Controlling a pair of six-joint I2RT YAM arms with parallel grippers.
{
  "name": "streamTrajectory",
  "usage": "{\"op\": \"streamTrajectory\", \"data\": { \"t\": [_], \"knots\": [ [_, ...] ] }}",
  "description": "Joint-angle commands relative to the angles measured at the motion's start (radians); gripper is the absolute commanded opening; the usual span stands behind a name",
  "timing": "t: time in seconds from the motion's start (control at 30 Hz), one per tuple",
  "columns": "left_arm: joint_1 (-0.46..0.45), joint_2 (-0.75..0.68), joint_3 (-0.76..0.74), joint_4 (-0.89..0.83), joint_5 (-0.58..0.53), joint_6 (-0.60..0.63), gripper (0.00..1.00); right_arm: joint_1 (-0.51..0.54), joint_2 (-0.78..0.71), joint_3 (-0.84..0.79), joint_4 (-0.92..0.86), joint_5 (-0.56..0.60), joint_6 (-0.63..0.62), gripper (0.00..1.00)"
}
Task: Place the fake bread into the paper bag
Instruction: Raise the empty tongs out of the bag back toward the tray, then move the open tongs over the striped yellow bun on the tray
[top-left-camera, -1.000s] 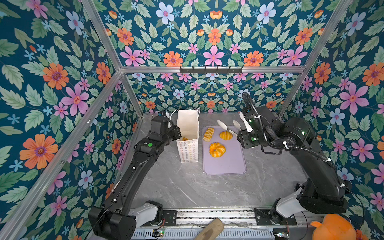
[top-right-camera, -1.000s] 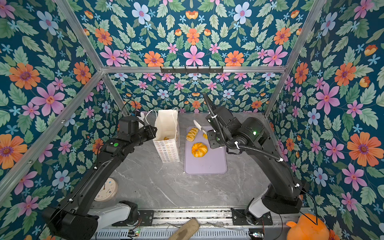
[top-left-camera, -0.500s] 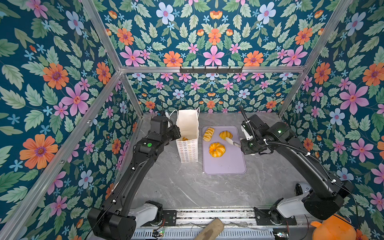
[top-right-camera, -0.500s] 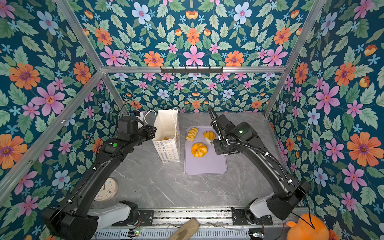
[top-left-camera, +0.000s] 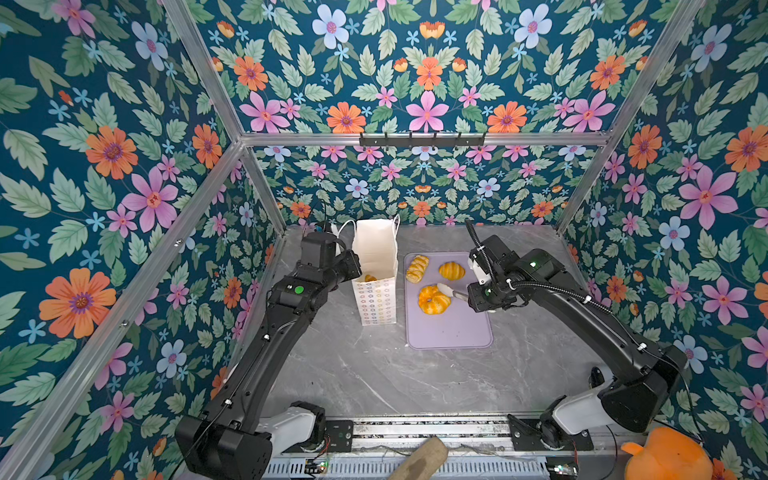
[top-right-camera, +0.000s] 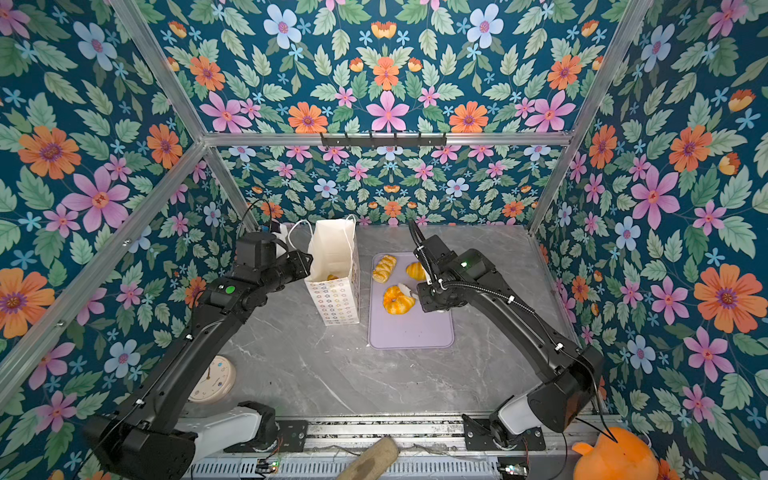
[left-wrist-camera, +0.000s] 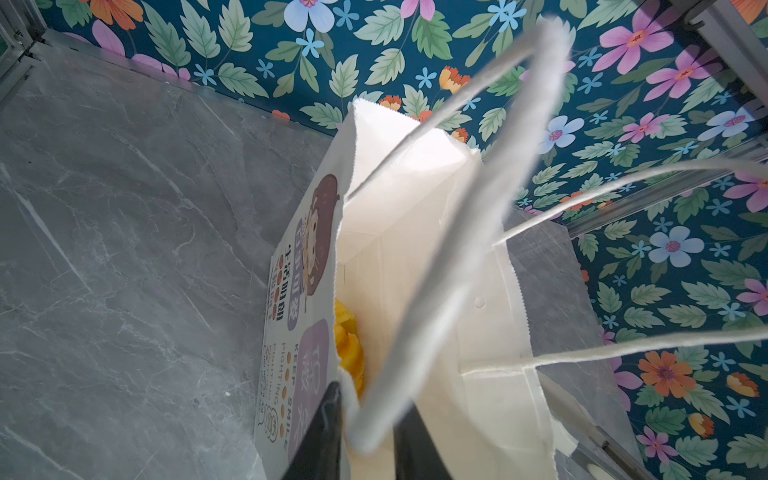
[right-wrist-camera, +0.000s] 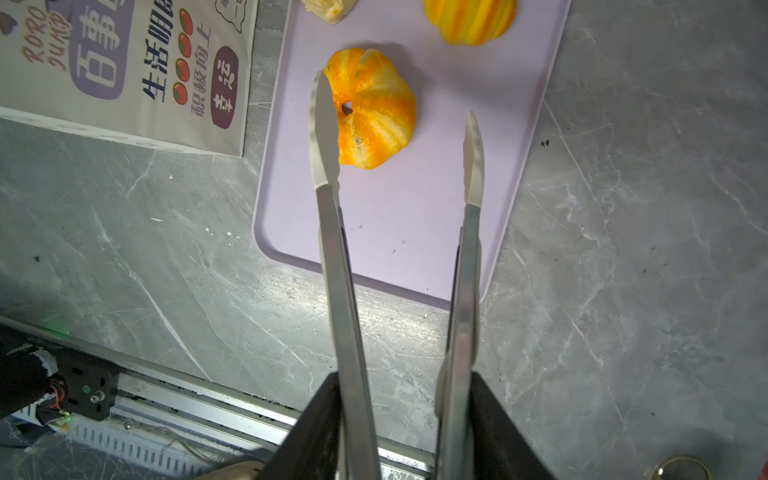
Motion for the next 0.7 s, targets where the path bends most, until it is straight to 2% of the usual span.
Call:
{"op": "streamTrajectory", "data": {
  "t": [0.0,0.2,0.37,0.67],
  "knots": [
    [0.001,0.000,0.004,-0.004,-0.001,0.003,0.23,0.001,0.006,-0.011,0.051,0.033,-0.036,0.47],
    [0.002,0.010,0.006,0.006,0.017,0.003,0.23,-0.007,0.065,0.016,0.067,0.133,-0.066,0.47],
    [0.001,0.012,0.003,0.012,0.025,-0.001,0.23,-0.076,0.120,0.054,0.091,0.108,-0.126,0.47],
    [0.002,0.009,-0.006,0.018,0.033,-0.003,0.23,-0.166,0.110,-0.006,0.252,0.019,-0.418,0.45]
  ]
}}
